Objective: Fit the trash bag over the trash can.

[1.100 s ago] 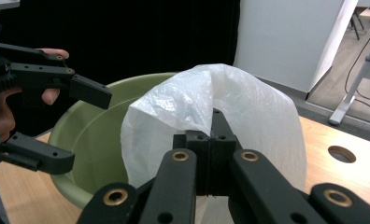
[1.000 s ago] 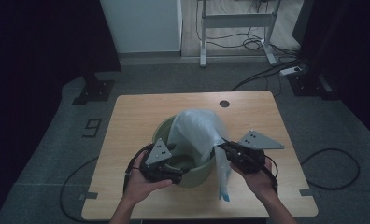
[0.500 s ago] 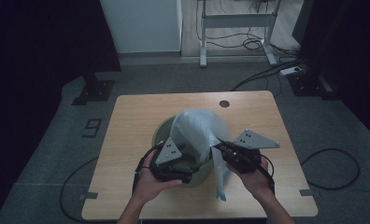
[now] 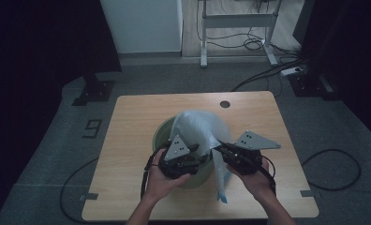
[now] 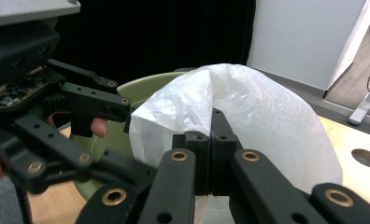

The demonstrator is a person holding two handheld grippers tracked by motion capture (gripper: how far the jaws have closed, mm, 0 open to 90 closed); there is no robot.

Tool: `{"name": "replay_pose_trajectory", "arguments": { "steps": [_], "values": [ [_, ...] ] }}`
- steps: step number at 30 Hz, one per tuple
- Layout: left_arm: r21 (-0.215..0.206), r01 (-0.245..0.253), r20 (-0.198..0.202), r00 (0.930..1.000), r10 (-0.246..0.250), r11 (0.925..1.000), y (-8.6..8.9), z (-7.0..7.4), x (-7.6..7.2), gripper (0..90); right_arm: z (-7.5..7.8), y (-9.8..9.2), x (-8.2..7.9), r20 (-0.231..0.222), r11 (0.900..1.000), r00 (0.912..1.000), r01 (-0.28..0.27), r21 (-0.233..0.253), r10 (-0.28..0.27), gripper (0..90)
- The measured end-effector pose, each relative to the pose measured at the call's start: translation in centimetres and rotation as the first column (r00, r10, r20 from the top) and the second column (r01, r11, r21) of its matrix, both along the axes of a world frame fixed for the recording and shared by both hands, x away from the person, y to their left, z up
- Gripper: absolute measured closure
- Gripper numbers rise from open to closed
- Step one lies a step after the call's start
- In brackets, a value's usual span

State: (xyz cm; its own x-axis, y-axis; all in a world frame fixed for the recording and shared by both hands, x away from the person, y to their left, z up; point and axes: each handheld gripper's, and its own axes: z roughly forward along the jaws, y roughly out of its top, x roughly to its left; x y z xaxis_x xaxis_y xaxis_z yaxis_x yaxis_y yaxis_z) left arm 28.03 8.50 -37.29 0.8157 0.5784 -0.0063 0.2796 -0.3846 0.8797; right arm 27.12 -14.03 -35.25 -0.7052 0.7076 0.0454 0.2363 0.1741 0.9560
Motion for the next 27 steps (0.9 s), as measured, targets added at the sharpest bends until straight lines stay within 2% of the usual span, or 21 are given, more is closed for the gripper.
{"name": "replay_pose_trajectory", "arguments": {
  "steps": [2, 3, 4, 6, 8, 12, 17, 20, 27],
  "values": [
    [0.002, -0.002, 0.002, 1.0, 0.002, 1.0, 0.0, 0.0, 0.0, 64.4, 0.0, 0.0, 0.0, 0.0, 1.0, 1.0, 0.0, 0.0, 0.0, 88.0],
    [0.002, 0.005, -0.001, 1.0, -0.005, 1.0, 0.0, 0.1, 0.0, 64.4, 0.0, -0.1, 0.0, 0.0, 1.0, 1.0, 0.0, 0.0, 0.0, 87.6],
    [-0.001, 0.014, -0.008, 0.9999, -0.014, 0.9999, 0.0, 0.1, 0.1, 70.4, 0.0, -0.1, 0.0, -0.004, 1.0, 1.0, -0.003, 0.002, 0.003, 87.2],
    [-0.02, 0.038, -0.021, 0.999, -0.039, 0.9991, 0.2, 0.2, 0.2, 78.1, -0.1, -0.1, 0.0, -0.003, 1.0, 1.0, -0.007, 0.0, 0.007, 86.2],
    [-0.034, 0.038, -0.021, 0.999, -0.039, 0.9987, 0.5, 0.2, 0.2, 83.8, -0.2, -0.1, 0.0, -0.006, 1.0, 0.9999, -0.011, -0.001, 0.011, 84.8],
    [-0.06, 0.038, -0.023, 0.999, -0.04, 0.9975, 1.0, 0.3, 0.3, 88.8, -0.4, -0.3, -0.1, -0.012, 1.0, 0.9999, -0.011, -0.002, 0.011, 82.0],
    [-0.071, 0.041, -0.014, 0.999, -0.042, 0.9966, 1.5, 0.4, 0.3, 90.0, -0.6, -0.4, -0.1, -0.012, 1.0, 0.9999, -0.002, -0.007, 0.002, 74.0],
    [-0.085, 0.025, -0.013, 0.9996, -0.027, 0.996, 2.1, 0.6, 0.3, 90.0, -1.0, -0.5, -0.5, -0.008, 0.999, 0.9998, 0.019, -0.028, -0.019, 62.0],
    [-0.124, -0.016, -0.007, 0.9998, 0.016, 0.9922, 3.5, 1.2, 0.4, 90.0, -2.2, -1.1, -1.6, -0.014, 0.995, 0.9977, 0.065, -0.07, -0.066, 51.0]
  ]
}}
